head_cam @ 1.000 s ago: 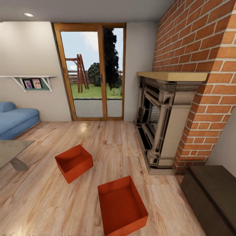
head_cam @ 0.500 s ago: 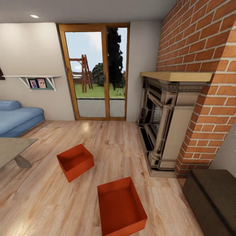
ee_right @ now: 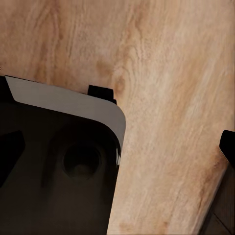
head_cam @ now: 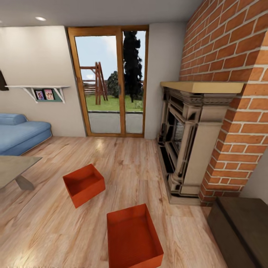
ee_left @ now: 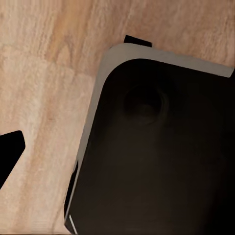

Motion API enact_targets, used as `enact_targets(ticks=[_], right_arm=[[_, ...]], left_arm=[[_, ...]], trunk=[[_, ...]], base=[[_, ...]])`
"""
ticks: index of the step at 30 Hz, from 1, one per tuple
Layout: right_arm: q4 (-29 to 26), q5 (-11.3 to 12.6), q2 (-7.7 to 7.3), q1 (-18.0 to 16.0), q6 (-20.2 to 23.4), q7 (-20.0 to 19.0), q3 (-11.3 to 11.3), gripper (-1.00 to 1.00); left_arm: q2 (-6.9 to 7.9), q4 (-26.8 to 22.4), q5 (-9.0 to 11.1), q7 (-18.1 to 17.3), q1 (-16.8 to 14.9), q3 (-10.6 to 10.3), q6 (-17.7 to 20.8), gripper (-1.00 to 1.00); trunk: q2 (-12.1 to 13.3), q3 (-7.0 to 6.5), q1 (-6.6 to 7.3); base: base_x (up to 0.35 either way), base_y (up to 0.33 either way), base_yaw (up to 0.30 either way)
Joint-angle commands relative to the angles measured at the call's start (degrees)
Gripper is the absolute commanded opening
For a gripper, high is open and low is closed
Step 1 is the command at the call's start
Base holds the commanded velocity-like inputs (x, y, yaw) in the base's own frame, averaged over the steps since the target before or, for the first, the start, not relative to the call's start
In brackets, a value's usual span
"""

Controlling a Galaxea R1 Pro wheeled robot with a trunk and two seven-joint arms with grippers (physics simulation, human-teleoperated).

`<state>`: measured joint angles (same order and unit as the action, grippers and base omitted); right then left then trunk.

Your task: Move the two storage containers from the living room to the garage. In the garage, place one container on the floor and stack the other container on top of it (either order is fine).

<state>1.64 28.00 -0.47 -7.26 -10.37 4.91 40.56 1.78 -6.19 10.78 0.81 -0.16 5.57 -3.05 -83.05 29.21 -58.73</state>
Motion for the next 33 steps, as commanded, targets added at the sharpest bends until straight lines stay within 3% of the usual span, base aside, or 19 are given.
enact_targets(ticks=[1,16,33], right_arm=[[0.13,0.46,0.03,-0.04,-0.28,0.02,0.49,1.00],[0.14,0.48,0.03,-0.04,-0.28,0.02,0.49,1.00],[0.15,0.45,0.03,-0.04,-0.27,0.02,0.49,1.00]], left_arm=[[-0.02,-0.01,0.05,-0.01,-0.01,0.59,-0.11,1.00],[-0.08,0.12,-0.14,-0.02,-0.01,1.20,-0.12,1.00],[-0.02,0.13,-0.08,-0.18,-0.01,1.12,-0.12,1.00]], trunk=[[-0.03,0.05,0.00],[-0.03,0.05,0.00],[-0.03,0.05,0.00]], base=[[0.005,-0.003,0.255],[0.003,-0.001,0.253],[0.185,-0.135,0.016]])
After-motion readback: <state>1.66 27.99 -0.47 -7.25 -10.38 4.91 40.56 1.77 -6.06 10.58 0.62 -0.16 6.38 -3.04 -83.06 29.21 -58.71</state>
